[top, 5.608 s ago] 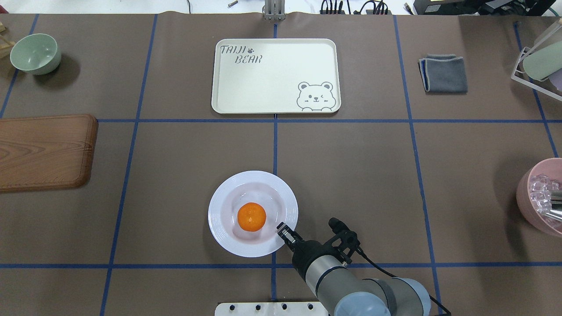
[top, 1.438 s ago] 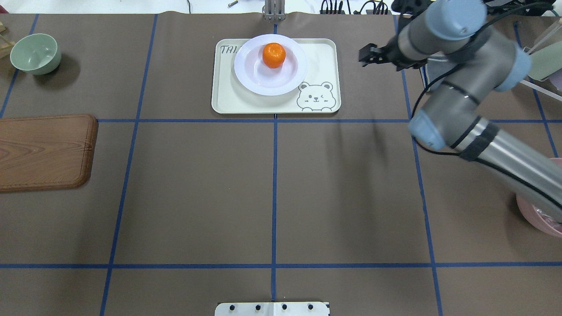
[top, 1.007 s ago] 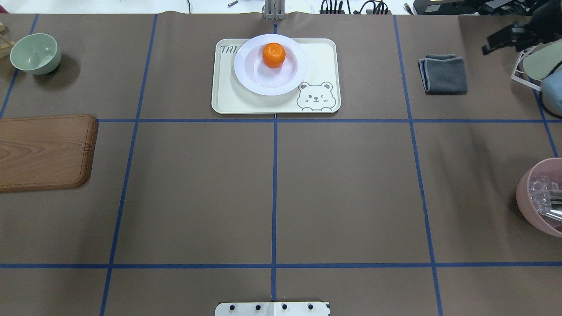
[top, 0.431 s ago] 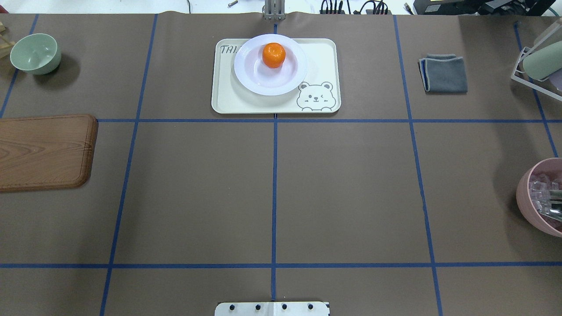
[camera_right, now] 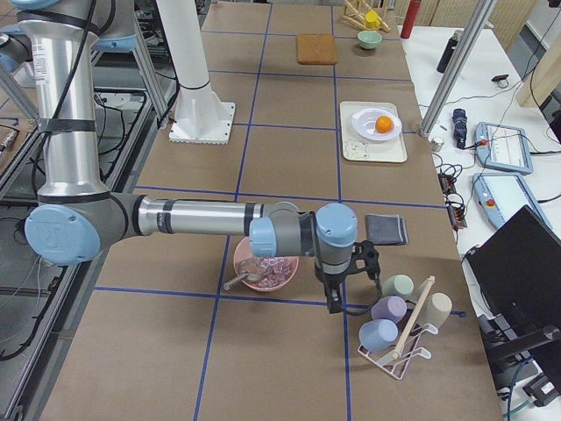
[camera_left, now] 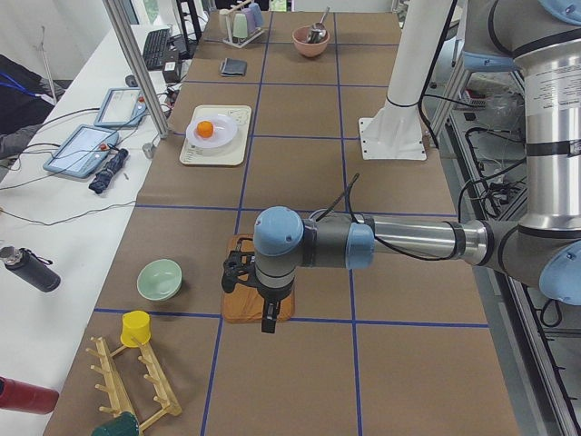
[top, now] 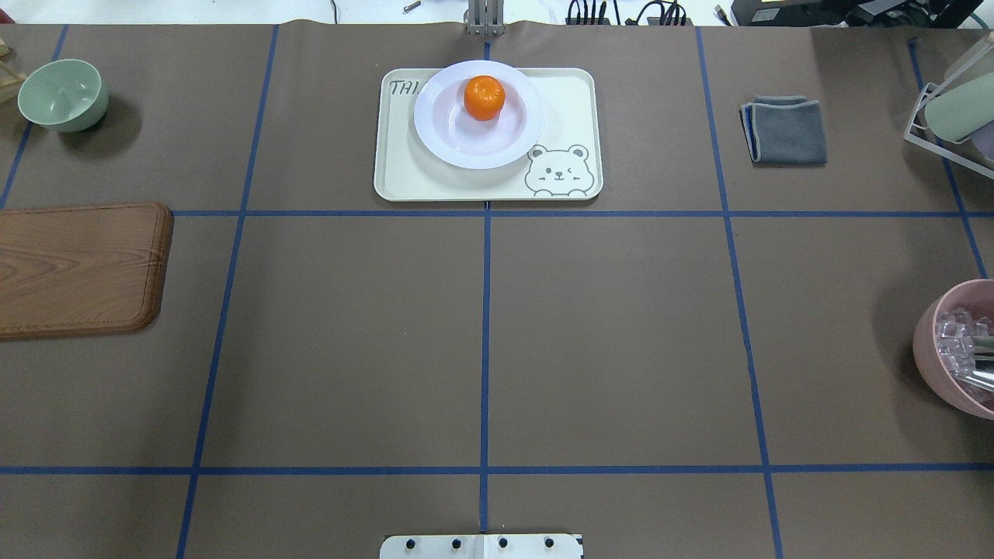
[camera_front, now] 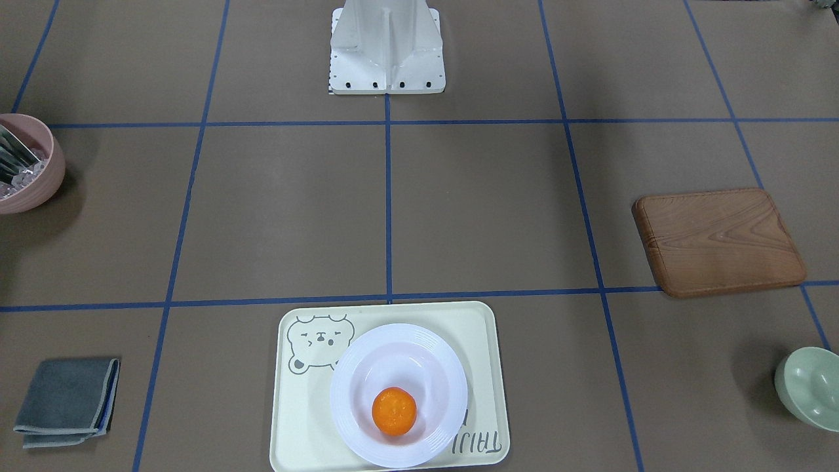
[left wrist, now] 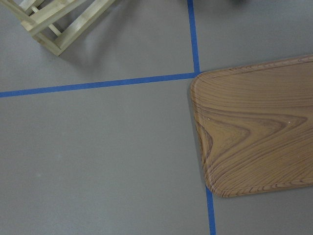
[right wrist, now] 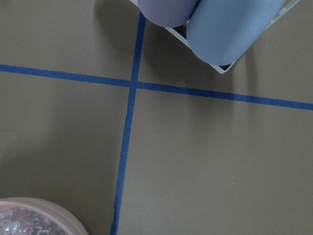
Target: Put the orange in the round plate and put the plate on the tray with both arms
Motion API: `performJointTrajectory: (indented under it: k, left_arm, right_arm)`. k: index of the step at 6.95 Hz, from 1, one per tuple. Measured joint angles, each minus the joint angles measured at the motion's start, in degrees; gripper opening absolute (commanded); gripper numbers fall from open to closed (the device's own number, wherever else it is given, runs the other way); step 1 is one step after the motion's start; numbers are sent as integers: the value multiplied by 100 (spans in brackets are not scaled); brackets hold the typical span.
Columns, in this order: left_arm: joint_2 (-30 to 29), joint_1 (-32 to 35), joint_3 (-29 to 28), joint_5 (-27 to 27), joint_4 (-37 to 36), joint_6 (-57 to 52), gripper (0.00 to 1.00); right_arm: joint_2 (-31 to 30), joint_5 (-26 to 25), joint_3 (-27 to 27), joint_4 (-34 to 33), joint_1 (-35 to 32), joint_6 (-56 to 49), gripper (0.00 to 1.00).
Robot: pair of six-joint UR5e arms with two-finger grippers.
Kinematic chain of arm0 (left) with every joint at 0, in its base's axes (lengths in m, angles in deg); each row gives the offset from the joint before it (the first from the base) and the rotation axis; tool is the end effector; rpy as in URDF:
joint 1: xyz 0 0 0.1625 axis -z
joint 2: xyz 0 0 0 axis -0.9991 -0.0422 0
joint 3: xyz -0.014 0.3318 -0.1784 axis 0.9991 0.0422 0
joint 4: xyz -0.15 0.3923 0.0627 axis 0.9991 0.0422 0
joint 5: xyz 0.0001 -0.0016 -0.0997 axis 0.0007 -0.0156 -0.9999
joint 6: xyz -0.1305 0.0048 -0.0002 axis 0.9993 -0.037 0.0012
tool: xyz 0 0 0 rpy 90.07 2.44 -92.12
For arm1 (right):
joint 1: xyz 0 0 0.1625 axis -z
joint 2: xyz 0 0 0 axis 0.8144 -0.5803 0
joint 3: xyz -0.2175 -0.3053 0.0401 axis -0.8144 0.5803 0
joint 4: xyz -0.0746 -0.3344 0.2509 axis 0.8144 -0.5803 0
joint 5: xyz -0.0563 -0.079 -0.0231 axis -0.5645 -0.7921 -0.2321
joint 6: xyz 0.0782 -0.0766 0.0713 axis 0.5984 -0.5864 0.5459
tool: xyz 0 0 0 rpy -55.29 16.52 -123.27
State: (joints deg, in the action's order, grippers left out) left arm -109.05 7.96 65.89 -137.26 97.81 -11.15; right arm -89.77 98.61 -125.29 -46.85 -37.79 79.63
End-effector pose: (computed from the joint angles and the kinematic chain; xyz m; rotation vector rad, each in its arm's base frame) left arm -0.0874 -0.4384 0.6000 0.1173 0.7369 0.0500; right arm 0.0635 -0.4650 0.6506 0.0927 -0.7414 -0.0851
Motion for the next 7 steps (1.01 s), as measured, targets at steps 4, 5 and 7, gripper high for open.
performJointTrajectory:
  k: [4, 5, 7]
  left_arm:
    - [85, 27, -206, -26, 470, 4, 98]
    - [97, 40, -257, -200, 530, 32, 98]
    - [142, 49, -287, -448, 527, 63, 98]
  right_arm:
    - [-144, 12, -65, 30, -6, 20, 100]
    - [-84, 3, -68, 83, -6, 59, 100]
    - [249, -7, -80, -115, 26, 92, 100]
